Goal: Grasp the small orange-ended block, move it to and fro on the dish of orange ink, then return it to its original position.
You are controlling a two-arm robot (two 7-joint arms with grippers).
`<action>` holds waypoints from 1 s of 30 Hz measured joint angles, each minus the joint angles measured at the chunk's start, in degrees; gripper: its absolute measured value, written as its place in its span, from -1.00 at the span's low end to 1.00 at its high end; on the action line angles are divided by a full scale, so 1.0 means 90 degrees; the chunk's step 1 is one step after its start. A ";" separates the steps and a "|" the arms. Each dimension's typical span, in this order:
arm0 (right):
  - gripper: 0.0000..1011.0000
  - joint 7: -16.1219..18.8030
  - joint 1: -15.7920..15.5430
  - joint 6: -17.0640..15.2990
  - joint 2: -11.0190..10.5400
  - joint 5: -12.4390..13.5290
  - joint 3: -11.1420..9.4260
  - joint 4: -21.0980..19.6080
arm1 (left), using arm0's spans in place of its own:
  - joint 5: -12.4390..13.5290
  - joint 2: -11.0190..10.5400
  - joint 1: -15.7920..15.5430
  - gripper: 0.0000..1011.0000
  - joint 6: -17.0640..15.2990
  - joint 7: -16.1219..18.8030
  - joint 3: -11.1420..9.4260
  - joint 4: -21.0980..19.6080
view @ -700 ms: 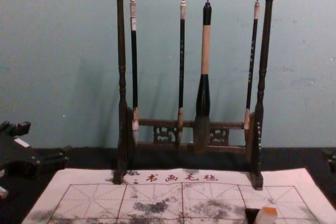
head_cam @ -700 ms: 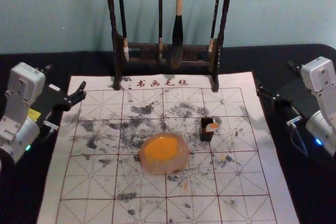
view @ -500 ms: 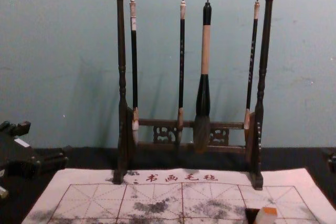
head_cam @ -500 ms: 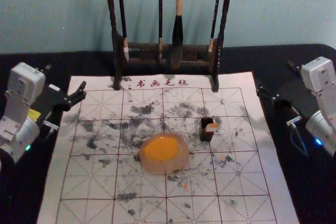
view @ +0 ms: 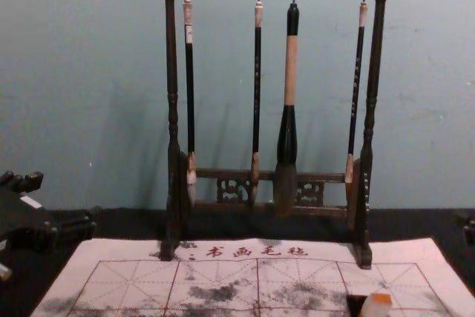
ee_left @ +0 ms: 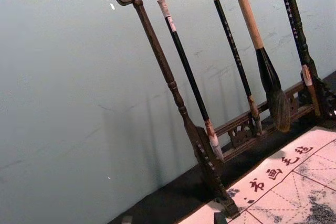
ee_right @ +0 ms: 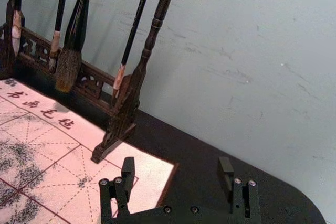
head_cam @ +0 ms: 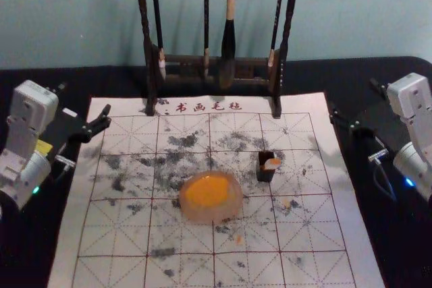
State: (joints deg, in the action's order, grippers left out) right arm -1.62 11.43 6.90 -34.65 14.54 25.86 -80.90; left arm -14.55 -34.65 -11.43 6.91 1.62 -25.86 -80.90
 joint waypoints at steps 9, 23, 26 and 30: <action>0.98 0.0000 0.0000 0.0000 0.0000 0.0000 0.0000 0.0000 | 0.0000 0.0000 0.0000 0.98 0.0000 0.0000 0.0000 0.0000; 0.98 0.0000 0.0000 0.0000 0.0000 0.0000 0.0000 0.0000 | 0.0000 0.0000 0.0000 0.98 0.0000 0.0000 0.0000 0.0000; 0.98 0.0000 0.0000 0.0000 0.0000 0.0000 0.0000 0.0000 | 0.0000 0.0000 0.0000 0.98 0.0000 0.0000 0.0000 0.0000; 0.98 0.0000 0.0000 0.0000 0.0000 0.0000 0.0000 0.0000 | 0.0000 0.0000 0.0000 0.98 0.0000 0.0000 0.0000 0.0000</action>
State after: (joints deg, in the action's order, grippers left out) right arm -1.62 11.44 6.91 -34.65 14.55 25.86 -80.90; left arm -14.55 -34.65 -11.43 6.91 1.62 -25.86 -80.90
